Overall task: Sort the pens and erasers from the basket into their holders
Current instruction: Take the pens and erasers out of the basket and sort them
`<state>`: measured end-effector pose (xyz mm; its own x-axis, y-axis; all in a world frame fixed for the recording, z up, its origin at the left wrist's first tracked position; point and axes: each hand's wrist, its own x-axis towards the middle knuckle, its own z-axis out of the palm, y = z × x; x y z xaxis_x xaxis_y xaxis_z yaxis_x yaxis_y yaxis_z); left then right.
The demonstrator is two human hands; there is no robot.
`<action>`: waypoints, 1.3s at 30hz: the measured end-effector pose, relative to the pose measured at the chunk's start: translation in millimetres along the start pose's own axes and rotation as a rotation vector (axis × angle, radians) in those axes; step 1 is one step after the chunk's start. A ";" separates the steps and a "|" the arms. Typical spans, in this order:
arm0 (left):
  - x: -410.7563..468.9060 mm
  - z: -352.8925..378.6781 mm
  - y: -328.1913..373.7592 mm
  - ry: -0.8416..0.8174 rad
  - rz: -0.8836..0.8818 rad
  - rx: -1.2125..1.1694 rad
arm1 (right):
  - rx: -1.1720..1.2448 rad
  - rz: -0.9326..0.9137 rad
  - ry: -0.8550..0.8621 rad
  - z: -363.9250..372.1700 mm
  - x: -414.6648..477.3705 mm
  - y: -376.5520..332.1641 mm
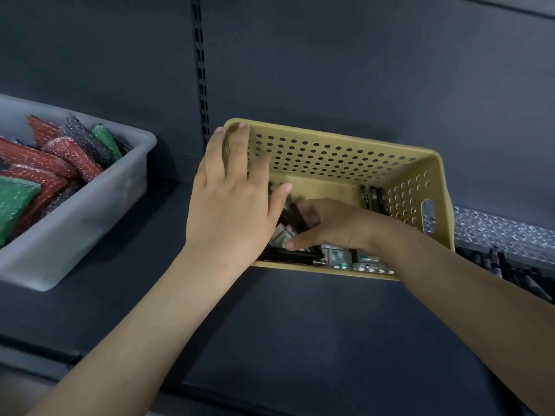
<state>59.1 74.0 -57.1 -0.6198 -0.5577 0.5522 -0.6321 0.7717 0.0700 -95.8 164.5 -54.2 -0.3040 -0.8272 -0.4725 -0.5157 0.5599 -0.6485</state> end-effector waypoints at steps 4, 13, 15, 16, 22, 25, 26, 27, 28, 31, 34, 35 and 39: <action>1.0 1.0 0.2 0.013 -0.007 -0.011 | -0.141 -0.034 0.008 2.4 1.2 -1.2; 2.9 -0.3 0.1 -0.017 -0.007 0.004 | -0.056 -0.148 0.042 -7.9 -5.6 -1.4; 6.2 -1.5 -0.1 -0.044 -0.014 -0.004 | -0.043 -0.173 0.063 -15.0 -9.7 0.1; 9.0 -3.1 -0.2 -0.064 -0.019 -0.016 | -0.025 -0.191 0.071 -18.3 -12.9 0.0; 33.5 -3.9 -2.6 -0.308 -0.049 -0.087 | 0.149 -0.240 0.219 -41.9 -33.2 -1.9; 44.5 0.2 -4.4 -0.403 -0.061 -0.130 | 0.249 -0.243 0.336 -48.1 -37.2 -2.6; 48.0 1.2 -5.2 -0.437 -0.071 -0.151 | 0.318 -0.239 0.371 -49.1 -37.6 -3.1; 51.4 1.3 -5.5 -0.466 -0.078 -0.170 | 0.407 -0.228 0.391 -49.7 -38.4 -3.8; 54.8 2.1 -6.2 -0.494 -0.084 -0.185 | 0.505 -0.212 0.397 -50.2 -38.0 -4.0; 62.6 6.3 -7.8 -0.466 -0.076 -0.211 | 0.733 -0.173 0.434 -52.5 -39.0 -3.9; 64.1 -1.3 1.1 -0.154 -0.021 -0.395 | 0.887 -0.197 0.479 -55.1 -44.5 -3.0; 63.7 -8.3 8.8 -0.085 -0.017 -0.504 | 0.926 -0.211 0.489 -56.2 -47.9 -1.7; 52.4 -35.8 57.8 -0.209 -0.063 -0.916 | 1.014 -0.308 0.482 -59.4 -69.1 9.8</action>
<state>6.8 100.4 5.7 -0.7240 -0.5814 0.3712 -0.1105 0.6290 0.7695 -127.4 224.3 7.5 -0.6628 -0.7448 -0.0775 0.1904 -0.0676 -0.9794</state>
